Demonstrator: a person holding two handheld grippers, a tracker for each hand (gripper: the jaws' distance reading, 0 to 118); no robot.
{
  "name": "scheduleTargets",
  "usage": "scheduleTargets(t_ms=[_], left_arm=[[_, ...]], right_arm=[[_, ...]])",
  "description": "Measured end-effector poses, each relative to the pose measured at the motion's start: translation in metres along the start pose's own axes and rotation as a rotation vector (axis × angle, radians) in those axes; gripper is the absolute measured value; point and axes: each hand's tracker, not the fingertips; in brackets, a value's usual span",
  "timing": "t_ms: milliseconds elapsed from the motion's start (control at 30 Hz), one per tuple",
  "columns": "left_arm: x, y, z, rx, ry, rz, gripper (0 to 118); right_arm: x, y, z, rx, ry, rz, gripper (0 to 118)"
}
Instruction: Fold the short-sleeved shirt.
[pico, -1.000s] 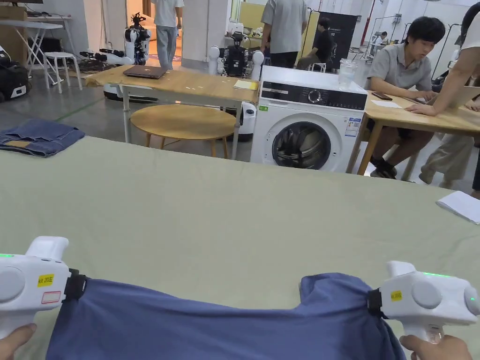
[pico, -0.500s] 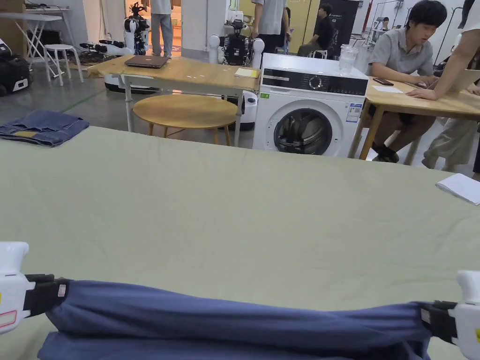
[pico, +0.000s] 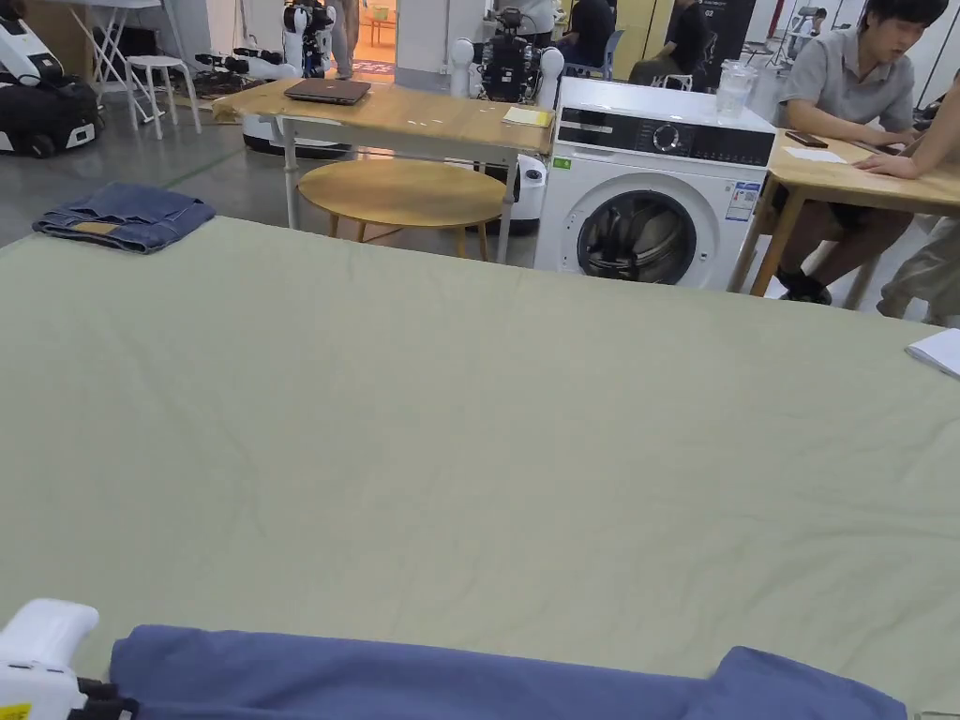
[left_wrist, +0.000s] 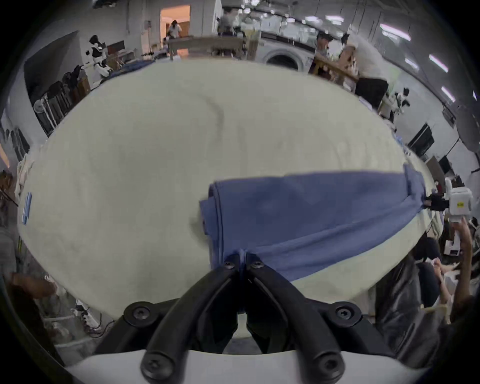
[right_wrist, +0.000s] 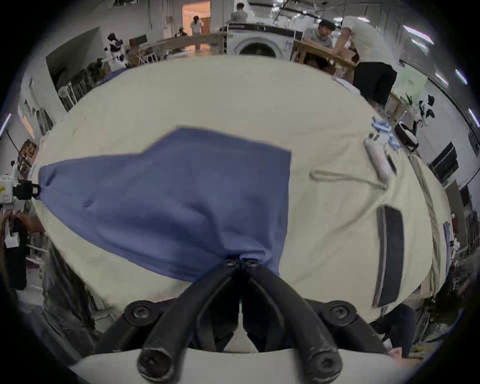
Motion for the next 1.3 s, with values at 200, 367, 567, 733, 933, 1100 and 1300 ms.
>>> scheduleTargets(t_ms=[200, 367, 567, 733, 933, 1100, 1300], left_arm=[[0.008, -0.001, -0.009, 0.018, 0.028, 0.015, 0], [0.013, 0.005, 0.011, 0.072, 0.009, 0.073, 36], [0.035, 0.018, 0.043, 0.349, 0.015, 0.071, 41], [0.058, 0.028, 0.051, 0.552, 0.027, 0.043, 41], [0.085, 0.036, 0.055, 0.701, 0.024, -0.004, 41], [0.11, 0.035, 0.06, 0.824, 0.117, -0.054, 33], [0.119, 0.038, 0.062, 0.876, 0.164, -0.056, 0]], right_arm=[[-0.004, 0.001, -0.011, 0.02, -0.023, -0.006, 1], [-0.011, 0.006, 0.01, 0.073, -0.181, 0.054, 59], [-0.021, 0.023, 0.048, 0.25, -0.153, -0.041, 60], [-0.049, 0.034, 0.066, 0.471, -0.145, -0.064, 60], [-0.083, 0.042, 0.079, 0.656, -0.132, -0.11, 59], [-0.119, 0.045, 0.08, 0.883, -0.094, -0.082, 12], [-0.155, 0.06, 0.072, 0.953, -0.011, -0.093, 0]])
